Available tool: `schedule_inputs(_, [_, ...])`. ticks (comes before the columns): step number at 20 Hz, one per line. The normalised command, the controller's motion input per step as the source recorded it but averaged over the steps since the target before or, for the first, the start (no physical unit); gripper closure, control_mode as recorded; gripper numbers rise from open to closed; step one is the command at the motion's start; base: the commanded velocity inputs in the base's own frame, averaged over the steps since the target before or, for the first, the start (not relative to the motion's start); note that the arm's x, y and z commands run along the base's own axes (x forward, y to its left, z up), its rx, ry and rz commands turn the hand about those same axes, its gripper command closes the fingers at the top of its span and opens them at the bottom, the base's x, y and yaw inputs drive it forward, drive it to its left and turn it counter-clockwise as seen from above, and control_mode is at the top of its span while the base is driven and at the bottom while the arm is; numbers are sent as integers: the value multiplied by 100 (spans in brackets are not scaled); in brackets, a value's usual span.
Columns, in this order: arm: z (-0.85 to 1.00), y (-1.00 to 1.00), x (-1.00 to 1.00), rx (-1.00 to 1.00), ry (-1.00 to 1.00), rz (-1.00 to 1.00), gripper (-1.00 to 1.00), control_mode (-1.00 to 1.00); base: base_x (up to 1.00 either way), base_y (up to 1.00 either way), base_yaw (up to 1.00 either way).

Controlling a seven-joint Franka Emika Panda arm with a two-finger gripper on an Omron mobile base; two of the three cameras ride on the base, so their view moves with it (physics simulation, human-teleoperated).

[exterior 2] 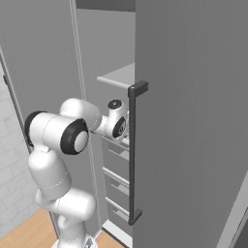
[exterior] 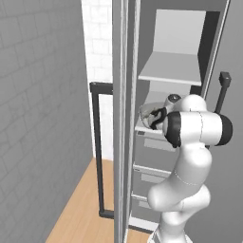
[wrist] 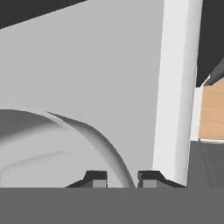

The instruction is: Take the meat container that has the fish and place it on the second highest rack of the freezer. Then take the vegetable container that has the lemon wedge and avocado and place it on the highest rack of the freezer.

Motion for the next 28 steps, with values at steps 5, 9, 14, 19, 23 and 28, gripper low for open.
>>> schedule_inputs(5, [-12, -16, -13, 0, 0, -14, 100, -100, 0, 0, 0])
schedule_inputs(9, [-4, -14, -16, 0, 0, -13, 100, -100, 0, 0, 0])
schedule_inputs(14, [-6, -5, 8, 0, 0, -6, 100, -100, 0, 0, 0])
schedule_inputs(19, [-5, 0, 32, 0, 0, 0, 100, -100, 0, 0, 0])
schedule_inputs(23, [-11, 0, 24, 0, 0, 2, -100, -100, 0, 0, 0])
schedule_inputs(28, [-19, 0, -3, 0, -1, 7, -100, -100, 0, 0, 0])
